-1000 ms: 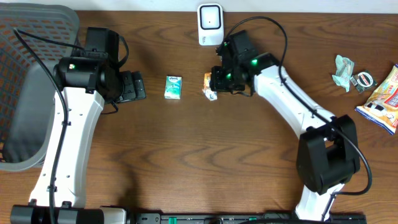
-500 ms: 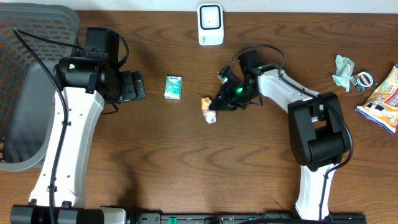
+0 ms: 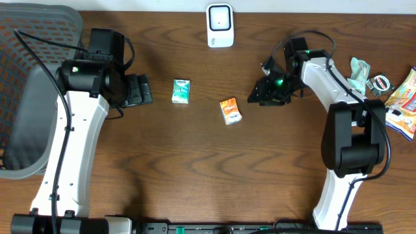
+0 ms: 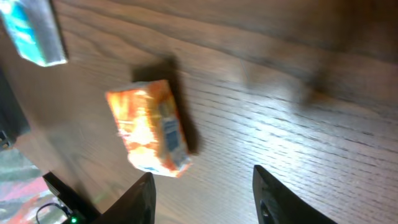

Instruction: Scan the item barcode

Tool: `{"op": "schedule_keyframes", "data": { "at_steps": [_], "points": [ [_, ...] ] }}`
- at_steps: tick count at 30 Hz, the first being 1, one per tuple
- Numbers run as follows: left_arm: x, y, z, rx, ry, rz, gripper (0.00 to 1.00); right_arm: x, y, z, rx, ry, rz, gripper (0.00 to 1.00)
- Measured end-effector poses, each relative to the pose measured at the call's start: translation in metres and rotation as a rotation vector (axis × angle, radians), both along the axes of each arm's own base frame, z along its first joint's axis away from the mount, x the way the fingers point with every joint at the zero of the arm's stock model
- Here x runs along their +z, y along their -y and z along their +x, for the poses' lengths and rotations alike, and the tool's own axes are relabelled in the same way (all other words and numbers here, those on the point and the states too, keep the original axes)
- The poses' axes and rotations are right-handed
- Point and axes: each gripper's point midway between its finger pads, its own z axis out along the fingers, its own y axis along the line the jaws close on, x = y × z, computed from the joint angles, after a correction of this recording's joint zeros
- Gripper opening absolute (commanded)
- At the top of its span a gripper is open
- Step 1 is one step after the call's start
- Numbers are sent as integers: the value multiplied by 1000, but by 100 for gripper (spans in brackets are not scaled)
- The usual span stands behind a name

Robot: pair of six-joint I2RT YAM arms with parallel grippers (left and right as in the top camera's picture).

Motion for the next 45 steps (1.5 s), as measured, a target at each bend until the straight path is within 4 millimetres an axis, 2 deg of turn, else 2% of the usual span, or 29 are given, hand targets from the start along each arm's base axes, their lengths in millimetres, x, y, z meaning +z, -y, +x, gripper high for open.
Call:
{"op": "schedule_keyframes", "data": {
  "at_steps": [2, 3, 4, 5, 9, 12, 16, 17, 18, 19, 21, 25, 28, 30, 33, 37, 41, 45],
  "points": [
    [0, 0, 0, 0, 0, 0, 98, 4, -6, -1, 23, 18, -1, 49],
    [0, 0, 0, 0, 0, 0, 98, 4, -11, -1, 42, 31, -2, 54],
    [0, 0, 0, 0, 0, 0, 98, 4, -17, -2, 64, 47, -5, 64],
    [0, 0, 0, 0, 0, 0, 98, 3, -22, -1, 80, 62, -7, 67],
    [0, 0, 0, 0, 0, 0, 98, -4, -46, -1, 148, 128, -50, 67],
    [0, 0, 0, 0, 0, 0, 98, -12, -58, -8, 173, 136, -91, 52],
    [0, 0, 0, 0, 0, 0, 98, -21, -66, -12, 177, 148, -113, 41],
    [0, 0, 0, 0, 0, 0, 98, -24, -66, -12, 174, 149, -118, 31],
    [0, 0, 0, 0, 0, 0, 98, -27, -66, -13, 171, 150, -125, 26],
    [0, 0, 0, 0, 0, 0, 98, -31, -65, -13, 169, 154, -131, 2],
    [0, 0, 0, 0, 0, 0, 98, -37, -63, -17, 168, 147, -136, 1],
    [0, 0, 0, 0, 0, 0, 98, -33, -65, -22, 165, 130, -104, 1],
    [0, 0, 0, 0, 0, 0, 98, -24, -73, -27, 164, 94, 20, 1],
    [0, 0, 0, 0, 0, 0, 98, -7, -72, -22, 142, 80, 172, 1],
    [0, 0, 0, 0, 0, 0, 98, 24, -52, -7, 82, 93, 404, 1],
    [0, 0, 0, 0, 0, 0, 98, 54, -35, 2, 46, 122, 602, 1],
    [0, 0, 0, 0, 0, 0, 98, 71, -34, 2, 50, 136, 705, 1],
    [0, 0, 0, 0, 0, 0, 98, 74, -35, 1, 57, 141, 720, 1]
  ]
}}
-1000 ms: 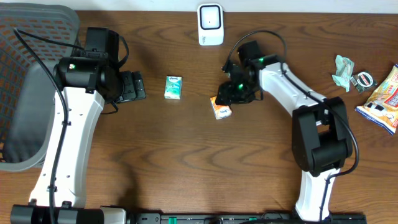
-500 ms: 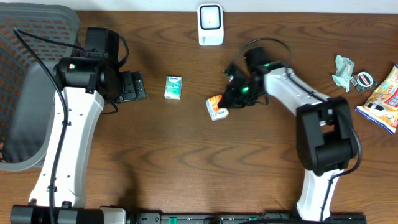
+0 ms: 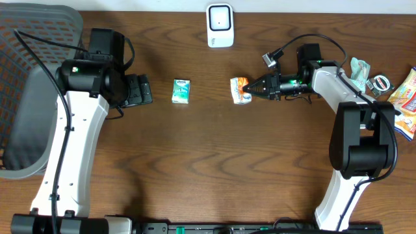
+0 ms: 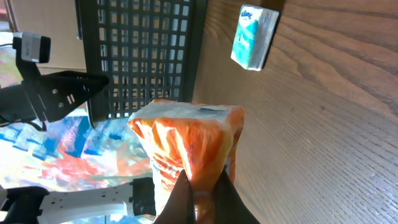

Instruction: Scan the item barcode

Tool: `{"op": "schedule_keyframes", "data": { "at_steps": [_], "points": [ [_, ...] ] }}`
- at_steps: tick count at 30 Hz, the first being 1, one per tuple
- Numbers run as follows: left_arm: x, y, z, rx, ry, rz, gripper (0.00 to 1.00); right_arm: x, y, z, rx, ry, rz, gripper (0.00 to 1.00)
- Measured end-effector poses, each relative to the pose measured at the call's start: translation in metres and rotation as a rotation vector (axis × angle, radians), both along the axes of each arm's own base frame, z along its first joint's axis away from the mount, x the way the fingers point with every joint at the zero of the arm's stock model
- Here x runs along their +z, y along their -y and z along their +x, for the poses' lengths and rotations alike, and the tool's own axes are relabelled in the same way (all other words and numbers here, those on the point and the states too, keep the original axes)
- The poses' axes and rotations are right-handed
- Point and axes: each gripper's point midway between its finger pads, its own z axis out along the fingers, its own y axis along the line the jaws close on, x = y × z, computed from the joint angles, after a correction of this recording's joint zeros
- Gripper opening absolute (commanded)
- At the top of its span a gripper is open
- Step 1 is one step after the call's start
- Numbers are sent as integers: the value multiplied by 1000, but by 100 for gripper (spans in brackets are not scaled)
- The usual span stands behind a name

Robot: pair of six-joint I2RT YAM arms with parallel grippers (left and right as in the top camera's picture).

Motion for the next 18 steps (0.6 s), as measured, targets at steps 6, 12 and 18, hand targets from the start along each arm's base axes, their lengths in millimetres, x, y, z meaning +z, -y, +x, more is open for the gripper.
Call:
{"op": "schedule_keyframes", "data": {
  "at_steps": [6, 12, 18],
  "points": [
    [0, 0, 0, 0, 0, 0, 98, -51, 12, -8, -30, -96, -329, 30],
    [0, 0, 0, 0, 0, 0, 98, -96, 45, -22, -51, -166, -705, 44],
    [0, 0, 0, 0, 0, 0, 98, -79, 55, -17, -51, -183, -797, 42]
  ]
}}
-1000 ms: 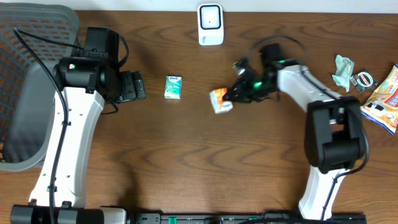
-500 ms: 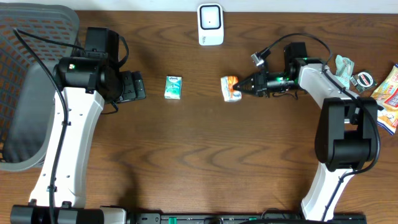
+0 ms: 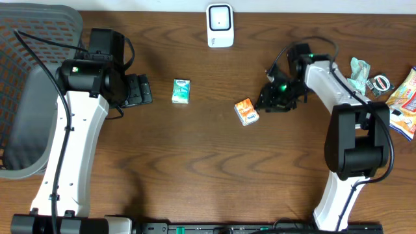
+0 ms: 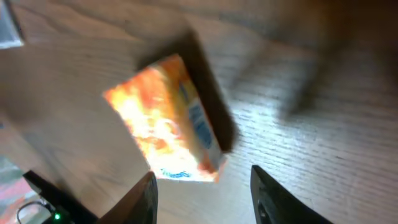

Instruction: Scan the item barcode

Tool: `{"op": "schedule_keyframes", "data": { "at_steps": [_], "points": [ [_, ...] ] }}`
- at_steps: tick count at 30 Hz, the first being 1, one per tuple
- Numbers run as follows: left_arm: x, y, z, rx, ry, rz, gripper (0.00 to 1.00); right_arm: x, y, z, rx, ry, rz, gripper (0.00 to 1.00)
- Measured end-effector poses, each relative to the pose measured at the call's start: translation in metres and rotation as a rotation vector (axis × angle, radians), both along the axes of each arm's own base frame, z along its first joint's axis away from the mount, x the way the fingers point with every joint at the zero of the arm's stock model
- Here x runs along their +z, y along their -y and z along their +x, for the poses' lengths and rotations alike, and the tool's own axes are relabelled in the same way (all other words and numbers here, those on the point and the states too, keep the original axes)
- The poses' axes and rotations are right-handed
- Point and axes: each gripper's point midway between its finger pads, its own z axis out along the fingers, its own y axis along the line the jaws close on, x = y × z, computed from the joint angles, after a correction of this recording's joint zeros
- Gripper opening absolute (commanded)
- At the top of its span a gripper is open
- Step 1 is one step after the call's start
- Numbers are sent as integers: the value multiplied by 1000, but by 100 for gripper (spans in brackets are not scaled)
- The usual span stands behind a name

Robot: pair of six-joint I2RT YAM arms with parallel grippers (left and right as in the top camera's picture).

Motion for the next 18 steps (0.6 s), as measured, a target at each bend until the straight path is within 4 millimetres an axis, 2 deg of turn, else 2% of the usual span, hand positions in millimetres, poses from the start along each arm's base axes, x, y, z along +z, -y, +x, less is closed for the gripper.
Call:
{"op": "schedule_keyframes", "data": {
  "at_steps": [4, 8, 12, 18],
  "points": [
    [0, 0, 0, 0, 0, 0, 98, 23, -18, 11, 76, 76, -87, 43],
    [0, 0, 0, 0, 0, 0, 98, 18, -39, 3, 179, 126, -222, 43],
    [0, 0, 0, 0, 0, 0, 98, 11, -64, -11, 299, 222, -488, 43],
    [0, 0, 0, 0, 0, 0, 98, 9, -81, -8, 338, 370, -677, 41]
  ]
}}
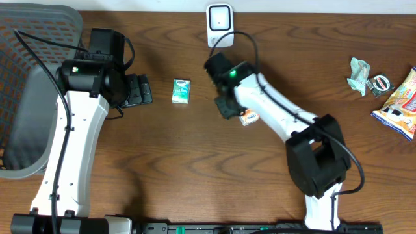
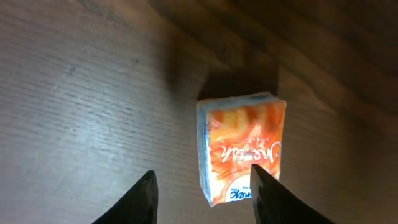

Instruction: Scan the item barcode

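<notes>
An orange snack packet (image 1: 249, 118) lies flat on the wooden table, partly hidden under my right arm. In the right wrist view the orange packet (image 2: 242, 146) lies just ahead of the fingertips, its printed face up and no barcode showing. My right gripper (image 2: 205, 200) is open above it, its fingers (image 2: 142, 198) holding nothing. From overhead the right gripper (image 1: 228, 108) points down at the table just left of the packet. The white scanner (image 1: 220, 25) stands at the far edge. My left gripper (image 1: 139, 90) rests at the left, away from the packet.
A green tissue packet (image 1: 181, 90) lies left of the orange one. A black mesh basket (image 1: 29, 78) sits at the far left. Snack bags (image 1: 398, 103), a crumpled wrapper (image 1: 358, 71) and a metal ring (image 1: 381, 82) lie at the right edge.
My right arm has swung from the packet's right side to its far left side, and the open gripper now hangs over it. The packet has stayed about where it lay.
At first the orange packet lay on the table with my right gripper open to its right. Then the gripper was shut on it, holding it up off the table. Later it lay on the table again, gripper open beside it. Now the gripper hangs over it from the other side.
</notes>
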Tool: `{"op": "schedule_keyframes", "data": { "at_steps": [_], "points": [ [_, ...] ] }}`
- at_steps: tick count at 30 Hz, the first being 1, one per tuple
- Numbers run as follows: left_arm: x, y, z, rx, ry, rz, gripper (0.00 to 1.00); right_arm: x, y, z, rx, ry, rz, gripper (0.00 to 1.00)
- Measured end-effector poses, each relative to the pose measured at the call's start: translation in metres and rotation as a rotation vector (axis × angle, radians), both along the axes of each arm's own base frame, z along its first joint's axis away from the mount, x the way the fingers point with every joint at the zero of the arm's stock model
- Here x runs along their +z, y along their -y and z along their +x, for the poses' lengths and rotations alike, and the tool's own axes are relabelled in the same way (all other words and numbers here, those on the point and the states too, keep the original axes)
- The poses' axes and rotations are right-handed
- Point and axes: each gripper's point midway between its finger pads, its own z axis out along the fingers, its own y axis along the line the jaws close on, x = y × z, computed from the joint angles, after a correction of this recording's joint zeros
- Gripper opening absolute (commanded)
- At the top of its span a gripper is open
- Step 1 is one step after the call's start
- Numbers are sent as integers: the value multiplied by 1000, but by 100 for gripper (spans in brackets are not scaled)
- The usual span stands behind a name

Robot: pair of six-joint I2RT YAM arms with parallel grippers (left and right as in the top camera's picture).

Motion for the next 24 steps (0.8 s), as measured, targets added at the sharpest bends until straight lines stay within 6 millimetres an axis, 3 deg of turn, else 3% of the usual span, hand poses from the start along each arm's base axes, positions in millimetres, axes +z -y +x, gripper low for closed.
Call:
{"op": "schedule_keyframes", "data": {
  "at_steps": [6, 8, 10, 20, 23, 24],
  "points": [
    [0, 0, 0, 0, 0, 0, 97, -28, 10, 1, -16, 65, -50, 40],
    [0, 0, 0, 0, 0, 0, 98, -37, 17, -3, -23, 61, -71, 27],
    [0, 0, 0, 0, 0, 0, 98, -42, 22, -4, -34, 65, -81, 1],
    [0, 0, 0, 0, 0, 0, 98, -36, 21, -10, -48, 4, -23, 1],
    [0, 0, 0, 0, -1, 0, 98, -22, 5, -8, -50, -72, 110, 1],
    [0, 0, 0, 0, -1, 0, 97, -8, -9, -2, -38, -102, 223, 1]
  ]
}}
